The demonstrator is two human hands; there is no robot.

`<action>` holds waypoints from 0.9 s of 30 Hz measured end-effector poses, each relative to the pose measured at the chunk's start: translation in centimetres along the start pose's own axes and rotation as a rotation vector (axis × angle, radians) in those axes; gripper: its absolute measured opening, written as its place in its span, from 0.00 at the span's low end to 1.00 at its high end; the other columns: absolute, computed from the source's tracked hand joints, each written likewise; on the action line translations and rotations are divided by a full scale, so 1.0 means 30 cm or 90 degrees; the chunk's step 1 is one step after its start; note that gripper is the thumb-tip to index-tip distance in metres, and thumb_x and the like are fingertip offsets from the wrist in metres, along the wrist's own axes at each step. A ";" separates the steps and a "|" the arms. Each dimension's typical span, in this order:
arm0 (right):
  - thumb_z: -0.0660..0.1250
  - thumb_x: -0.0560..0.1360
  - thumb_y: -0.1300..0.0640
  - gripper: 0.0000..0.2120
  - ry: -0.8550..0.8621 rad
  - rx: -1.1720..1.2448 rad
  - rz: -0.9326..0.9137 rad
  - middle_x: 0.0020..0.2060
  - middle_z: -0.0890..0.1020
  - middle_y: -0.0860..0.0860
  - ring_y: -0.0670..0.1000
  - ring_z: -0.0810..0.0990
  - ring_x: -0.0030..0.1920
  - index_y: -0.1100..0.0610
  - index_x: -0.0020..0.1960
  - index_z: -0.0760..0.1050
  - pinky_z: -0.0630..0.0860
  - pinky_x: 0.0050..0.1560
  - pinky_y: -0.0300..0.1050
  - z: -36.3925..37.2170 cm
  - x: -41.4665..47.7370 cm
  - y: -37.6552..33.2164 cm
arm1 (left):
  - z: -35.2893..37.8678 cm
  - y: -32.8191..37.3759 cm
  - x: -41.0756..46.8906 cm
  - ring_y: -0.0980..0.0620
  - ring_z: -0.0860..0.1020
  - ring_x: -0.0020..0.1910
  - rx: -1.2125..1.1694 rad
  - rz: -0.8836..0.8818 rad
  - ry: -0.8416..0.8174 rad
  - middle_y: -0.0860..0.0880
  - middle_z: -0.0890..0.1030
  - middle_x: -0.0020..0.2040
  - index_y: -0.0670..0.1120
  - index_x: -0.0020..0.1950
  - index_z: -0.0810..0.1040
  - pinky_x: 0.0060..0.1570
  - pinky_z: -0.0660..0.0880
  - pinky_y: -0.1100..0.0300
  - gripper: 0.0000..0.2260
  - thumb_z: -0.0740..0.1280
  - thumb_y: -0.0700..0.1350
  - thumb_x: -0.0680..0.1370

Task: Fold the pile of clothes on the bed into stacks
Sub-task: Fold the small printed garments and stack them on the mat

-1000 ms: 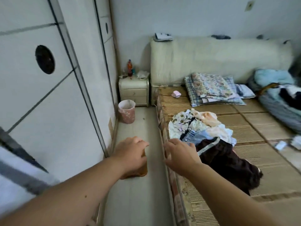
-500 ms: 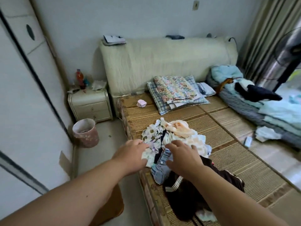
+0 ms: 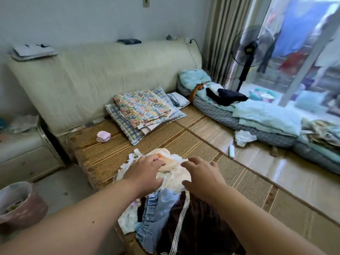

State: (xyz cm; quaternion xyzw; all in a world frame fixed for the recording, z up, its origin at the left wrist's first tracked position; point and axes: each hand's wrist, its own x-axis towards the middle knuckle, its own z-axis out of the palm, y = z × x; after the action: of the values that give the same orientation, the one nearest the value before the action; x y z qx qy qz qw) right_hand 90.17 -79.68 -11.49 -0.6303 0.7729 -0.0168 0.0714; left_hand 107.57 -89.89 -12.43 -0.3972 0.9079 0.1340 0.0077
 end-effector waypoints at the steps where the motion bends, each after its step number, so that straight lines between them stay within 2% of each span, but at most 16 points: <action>1: 0.65 0.75 0.43 0.28 0.006 -0.003 0.015 0.73 0.65 0.49 0.54 0.68 0.70 0.44 0.72 0.64 0.58 0.71 0.63 -0.003 0.018 0.016 | -0.001 -0.001 0.049 0.49 0.64 0.72 0.002 0.018 0.000 0.53 0.65 0.74 0.57 0.72 0.67 0.68 0.64 0.53 0.24 0.63 0.54 0.76; 4: 0.65 0.75 0.44 0.27 0.025 0.003 0.091 0.72 0.66 0.47 0.53 0.68 0.70 0.44 0.72 0.64 0.56 0.71 0.62 -0.002 0.094 0.058 | -0.005 -0.006 0.220 0.51 0.62 0.72 0.007 0.103 -0.012 0.54 0.64 0.74 0.58 0.72 0.66 0.69 0.61 0.54 0.24 0.64 0.55 0.76; 13: 0.66 0.74 0.43 0.30 0.046 0.069 0.311 0.72 0.67 0.46 0.52 0.68 0.70 0.44 0.74 0.62 0.58 0.70 0.62 0.079 0.324 0.028 | -0.009 -0.119 0.634 0.49 0.62 0.73 0.047 0.314 -0.089 0.53 0.64 0.74 0.56 0.74 0.65 0.71 0.61 0.51 0.27 0.64 0.56 0.75; 21: 0.65 0.73 0.44 0.30 0.055 0.099 0.408 0.69 0.67 0.43 0.49 0.69 0.68 0.41 0.73 0.60 0.59 0.70 0.59 0.127 0.346 -0.019 | 0.012 -0.186 0.693 0.51 0.62 0.72 0.028 0.391 -0.102 0.54 0.64 0.74 0.56 0.74 0.65 0.69 0.62 0.52 0.26 0.63 0.55 0.76; 27: 0.65 0.73 0.44 0.33 0.052 0.116 0.392 0.71 0.65 0.44 0.49 0.66 0.70 0.42 0.75 0.56 0.59 0.71 0.57 0.161 0.373 -0.045 | 0.022 -0.246 0.639 0.53 0.61 0.73 0.017 0.362 -0.082 0.54 0.65 0.74 0.55 0.74 0.65 0.72 0.60 0.54 0.26 0.63 0.55 0.77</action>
State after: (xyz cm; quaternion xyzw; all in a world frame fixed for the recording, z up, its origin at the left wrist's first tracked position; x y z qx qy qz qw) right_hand 89.92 -90.57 -17.10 -0.3569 0.9248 -0.0884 0.0981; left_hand 99.74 -108.30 -17.12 -0.1172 0.9821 0.1437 0.0326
